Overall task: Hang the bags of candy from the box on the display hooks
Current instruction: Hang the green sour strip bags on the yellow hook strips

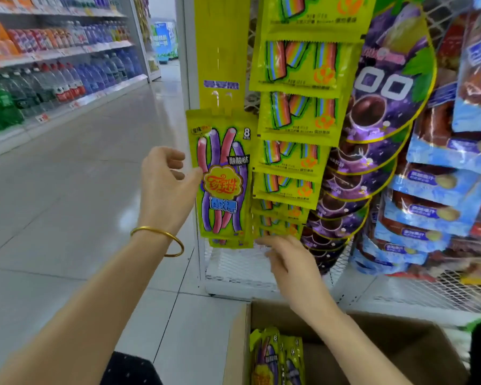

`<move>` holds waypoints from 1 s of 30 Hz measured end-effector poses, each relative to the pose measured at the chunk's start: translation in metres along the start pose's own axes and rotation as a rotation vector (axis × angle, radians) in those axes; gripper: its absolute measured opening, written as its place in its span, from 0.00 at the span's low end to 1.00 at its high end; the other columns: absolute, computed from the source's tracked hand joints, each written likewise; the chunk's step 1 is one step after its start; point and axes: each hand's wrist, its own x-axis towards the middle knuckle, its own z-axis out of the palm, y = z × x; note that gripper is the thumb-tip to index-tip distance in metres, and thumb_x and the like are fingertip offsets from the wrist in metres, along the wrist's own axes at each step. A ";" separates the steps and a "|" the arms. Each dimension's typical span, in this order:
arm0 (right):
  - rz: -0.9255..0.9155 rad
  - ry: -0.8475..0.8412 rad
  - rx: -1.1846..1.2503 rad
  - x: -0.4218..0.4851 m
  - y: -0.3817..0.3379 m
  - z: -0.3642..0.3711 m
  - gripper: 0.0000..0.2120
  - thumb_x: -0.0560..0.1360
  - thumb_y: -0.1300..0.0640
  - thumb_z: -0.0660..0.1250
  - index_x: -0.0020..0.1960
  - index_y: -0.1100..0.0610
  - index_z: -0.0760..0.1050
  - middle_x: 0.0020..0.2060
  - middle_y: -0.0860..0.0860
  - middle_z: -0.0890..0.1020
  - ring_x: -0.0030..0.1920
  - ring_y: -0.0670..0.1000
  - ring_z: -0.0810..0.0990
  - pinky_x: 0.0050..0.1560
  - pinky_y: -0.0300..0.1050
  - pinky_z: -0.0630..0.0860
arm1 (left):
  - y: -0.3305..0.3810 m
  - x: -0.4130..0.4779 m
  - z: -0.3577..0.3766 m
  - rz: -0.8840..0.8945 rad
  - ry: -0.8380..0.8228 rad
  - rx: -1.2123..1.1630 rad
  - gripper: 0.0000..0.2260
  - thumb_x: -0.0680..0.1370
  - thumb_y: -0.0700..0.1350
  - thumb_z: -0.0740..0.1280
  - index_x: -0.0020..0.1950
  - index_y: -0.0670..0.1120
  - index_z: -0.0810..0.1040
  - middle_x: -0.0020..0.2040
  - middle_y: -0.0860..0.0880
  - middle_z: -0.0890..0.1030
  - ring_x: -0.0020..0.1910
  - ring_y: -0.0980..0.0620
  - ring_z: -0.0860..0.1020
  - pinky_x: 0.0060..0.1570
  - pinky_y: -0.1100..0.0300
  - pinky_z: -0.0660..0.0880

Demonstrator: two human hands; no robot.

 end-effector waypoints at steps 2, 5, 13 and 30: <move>0.157 -0.085 -0.011 -0.014 0.038 0.005 0.18 0.75 0.71 0.57 0.59 0.56 0.76 0.51 0.49 0.74 0.51 0.49 0.77 0.51 0.40 0.74 | -0.007 -0.029 0.011 -0.058 -0.134 0.025 0.10 0.73 0.41 0.69 0.49 0.47 0.69 0.47 0.47 0.73 0.38 0.55 0.72 0.36 0.67 0.71; 0.479 -0.277 -0.012 -0.038 0.101 0.025 0.13 0.78 0.66 0.57 0.59 0.58 0.75 0.49 0.53 0.77 0.51 0.53 0.78 0.52 0.50 0.77 | -0.020 -0.070 0.029 -0.222 -0.407 0.072 0.09 0.74 0.42 0.68 0.52 0.46 0.71 0.46 0.49 0.75 0.41 0.52 0.74 0.39 0.60 0.75; 0.906 -0.498 0.030 -0.111 0.169 0.104 0.16 0.75 0.61 0.64 0.62 0.62 0.71 0.49 0.57 0.78 0.49 0.55 0.76 0.57 0.52 0.75 | -0.045 -0.098 0.045 -0.368 -0.681 0.070 0.09 0.76 0.39 0.65 0.54 0.45 0.71 0.46 0.52 0.75 0.38 0.55 0.76 0.39 0.58 0.77; 1.135 -0.295 -0.136 -0.118 0.176 0.158 0.14 0.78 0.65 0.57 0.62 0.62 0.70 0.59 0.59 0.76 0.59 0.60 0.76 0.56 0.49 0.73 | -0.058 -0.086 0.052 -0.422 -0.743 0.073 0.09 0.77 0.39 0.63 0.57 0.43 0.72 0.44 0.52 0.76 0.44 0.52 0.79 0.35 0.65 0.77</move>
